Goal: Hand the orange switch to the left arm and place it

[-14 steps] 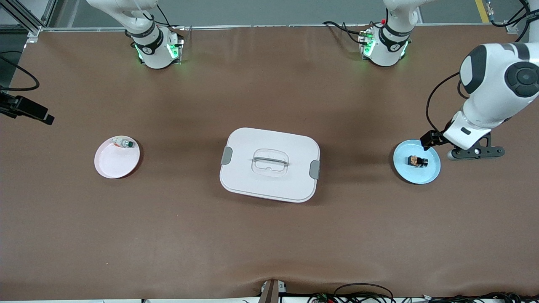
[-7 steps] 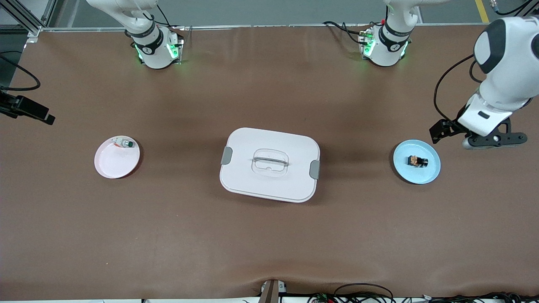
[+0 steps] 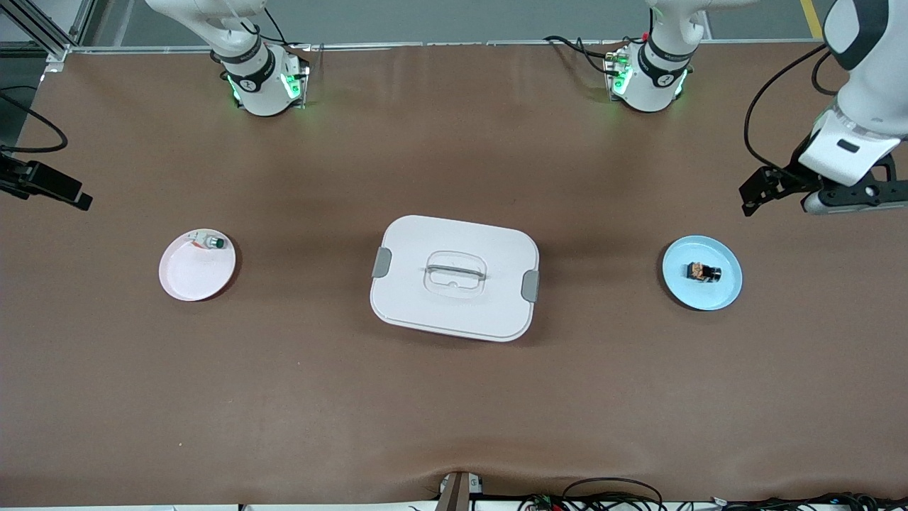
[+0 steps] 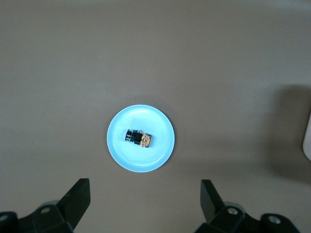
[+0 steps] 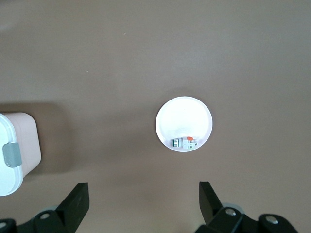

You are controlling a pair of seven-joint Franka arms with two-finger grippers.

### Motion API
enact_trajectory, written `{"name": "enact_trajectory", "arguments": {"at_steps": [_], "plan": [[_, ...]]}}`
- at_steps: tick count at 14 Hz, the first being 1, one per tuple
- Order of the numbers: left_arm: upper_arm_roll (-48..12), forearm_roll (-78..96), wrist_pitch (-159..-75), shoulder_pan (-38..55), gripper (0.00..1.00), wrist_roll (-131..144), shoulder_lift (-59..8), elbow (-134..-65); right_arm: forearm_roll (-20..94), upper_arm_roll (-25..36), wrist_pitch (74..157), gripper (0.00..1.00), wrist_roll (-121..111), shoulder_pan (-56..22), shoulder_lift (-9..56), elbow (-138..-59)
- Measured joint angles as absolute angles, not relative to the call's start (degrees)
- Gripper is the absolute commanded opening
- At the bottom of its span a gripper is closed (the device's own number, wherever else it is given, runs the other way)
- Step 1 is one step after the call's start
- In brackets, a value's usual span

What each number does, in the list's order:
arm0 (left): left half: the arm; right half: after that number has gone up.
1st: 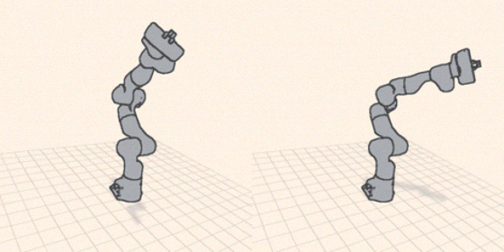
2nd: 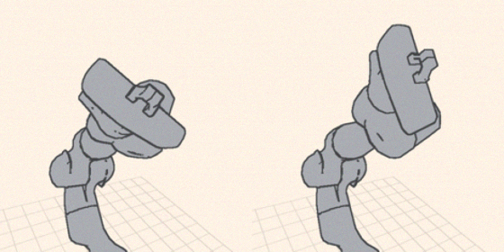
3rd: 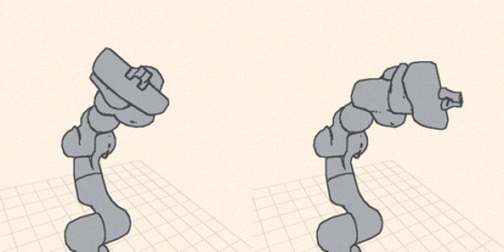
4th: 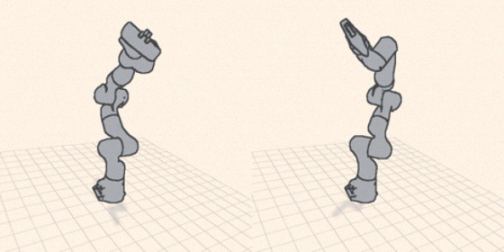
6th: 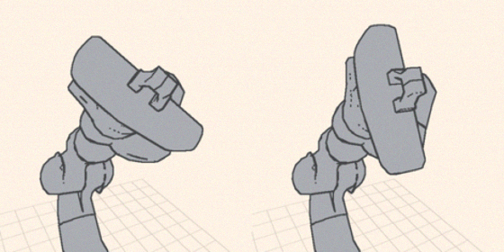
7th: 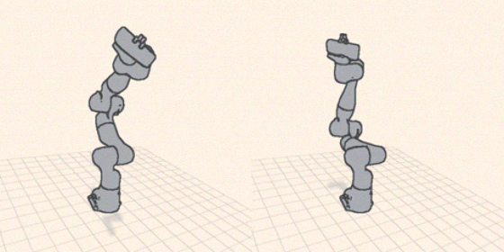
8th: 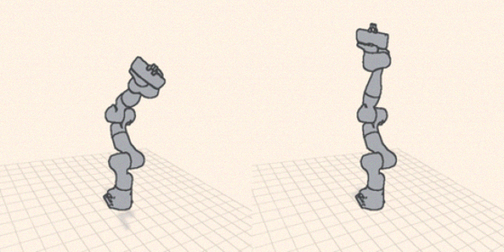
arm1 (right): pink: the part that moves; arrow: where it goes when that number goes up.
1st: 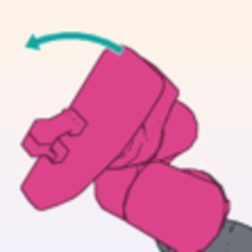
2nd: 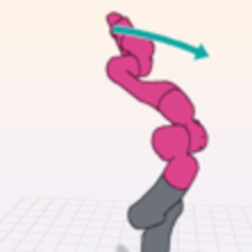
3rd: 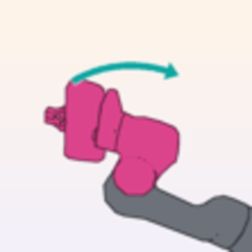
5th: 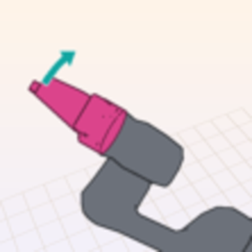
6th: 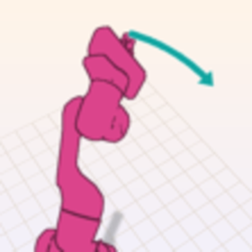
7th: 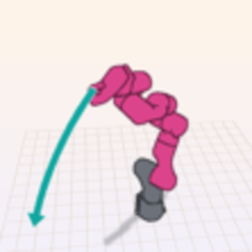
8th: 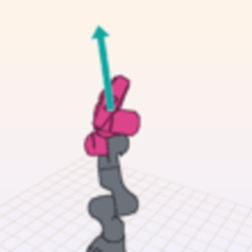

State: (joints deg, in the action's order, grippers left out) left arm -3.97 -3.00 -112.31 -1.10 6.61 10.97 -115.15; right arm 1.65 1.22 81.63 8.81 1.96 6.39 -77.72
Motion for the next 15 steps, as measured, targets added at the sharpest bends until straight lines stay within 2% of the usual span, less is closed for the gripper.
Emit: {"name": "enact_trajectory", "arguments": {"at_steps": [7,15], "plan": [[-3.98,-1.85,-107.03,-0.98,1.00,6.61,11.92,-108.51,1.65,1.14,82.35,1.00,8.81,1.90,6.34,-77.71],[-4.40,-1.80,-102.23,0.17,1.00,6.61,2.41,-95.35,1.70,0.87,82.39,1.00,8.81,0.41,5.92,-77.62]]}}
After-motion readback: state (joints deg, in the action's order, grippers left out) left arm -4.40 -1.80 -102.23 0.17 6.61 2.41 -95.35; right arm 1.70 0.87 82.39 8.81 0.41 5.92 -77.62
